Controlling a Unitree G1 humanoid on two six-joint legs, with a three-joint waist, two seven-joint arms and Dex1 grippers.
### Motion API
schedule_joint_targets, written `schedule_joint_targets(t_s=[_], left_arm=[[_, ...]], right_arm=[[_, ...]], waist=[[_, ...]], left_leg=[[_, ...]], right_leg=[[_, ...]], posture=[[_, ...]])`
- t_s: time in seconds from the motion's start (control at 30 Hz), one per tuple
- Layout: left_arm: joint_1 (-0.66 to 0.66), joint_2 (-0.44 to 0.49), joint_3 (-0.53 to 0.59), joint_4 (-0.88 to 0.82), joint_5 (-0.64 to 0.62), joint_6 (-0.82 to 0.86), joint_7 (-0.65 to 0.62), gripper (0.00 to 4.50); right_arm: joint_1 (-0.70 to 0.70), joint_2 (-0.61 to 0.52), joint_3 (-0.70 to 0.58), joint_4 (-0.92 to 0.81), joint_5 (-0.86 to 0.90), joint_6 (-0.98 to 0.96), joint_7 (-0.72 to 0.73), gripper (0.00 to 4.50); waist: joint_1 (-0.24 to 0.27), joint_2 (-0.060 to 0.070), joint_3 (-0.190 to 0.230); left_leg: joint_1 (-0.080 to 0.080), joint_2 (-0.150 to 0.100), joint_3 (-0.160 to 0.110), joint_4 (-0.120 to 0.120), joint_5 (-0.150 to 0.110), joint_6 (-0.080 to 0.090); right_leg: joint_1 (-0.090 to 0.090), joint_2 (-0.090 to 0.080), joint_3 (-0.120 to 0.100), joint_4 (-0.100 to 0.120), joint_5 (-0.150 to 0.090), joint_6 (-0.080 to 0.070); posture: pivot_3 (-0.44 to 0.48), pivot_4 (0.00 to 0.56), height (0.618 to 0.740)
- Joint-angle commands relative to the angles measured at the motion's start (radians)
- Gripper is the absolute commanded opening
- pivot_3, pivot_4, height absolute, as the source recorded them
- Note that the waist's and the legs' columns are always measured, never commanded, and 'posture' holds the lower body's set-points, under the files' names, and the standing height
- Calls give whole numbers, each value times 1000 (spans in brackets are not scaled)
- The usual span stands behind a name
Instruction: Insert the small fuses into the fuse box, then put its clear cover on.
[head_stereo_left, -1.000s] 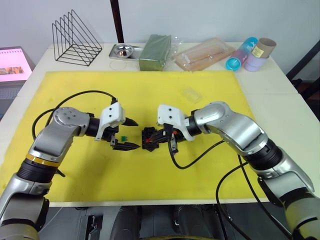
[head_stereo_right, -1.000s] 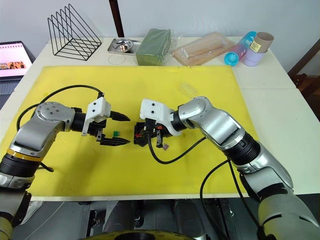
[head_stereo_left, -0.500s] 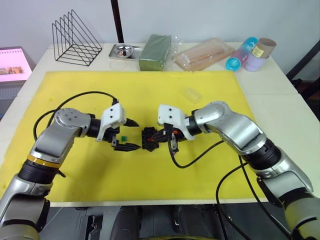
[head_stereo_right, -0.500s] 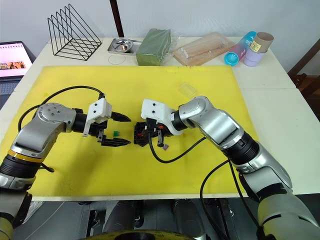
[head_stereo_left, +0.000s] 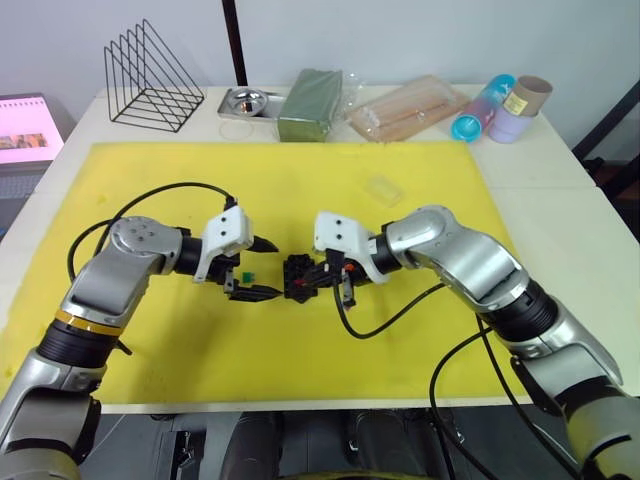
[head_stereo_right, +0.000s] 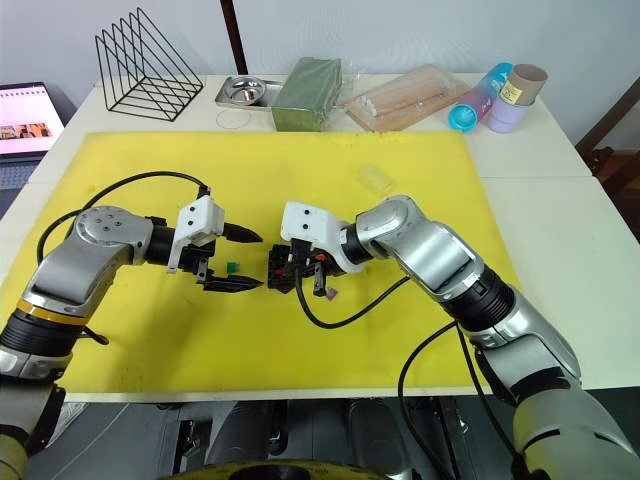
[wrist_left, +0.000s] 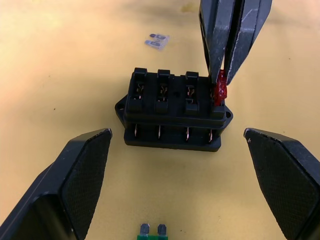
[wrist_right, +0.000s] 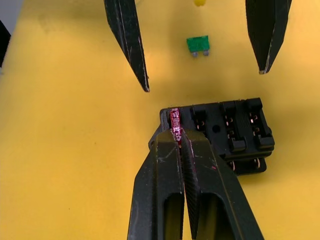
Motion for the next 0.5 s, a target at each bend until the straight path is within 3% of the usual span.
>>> schedule_joint_targets(t_s=[0.03,0.5], left_arm=[[-1,-2,8,-30,-2,0,4,4476],[4,-9,7,-34,0,1,15,4476]], right_arm=[[-3,4,2,-6,-16,-17,8,0],[-19,16,73,62,-106,-28,8,0]], waist=[[0,0,0],[-1,0,0]], left_leg=[[0,0,0,0,0,0],[2,0,0,0,0,0]], right_leg=[[0,0,0,0,0,0],[1,0,0,1,0,0]], posture=[[0,150,740],[0,150,740]])
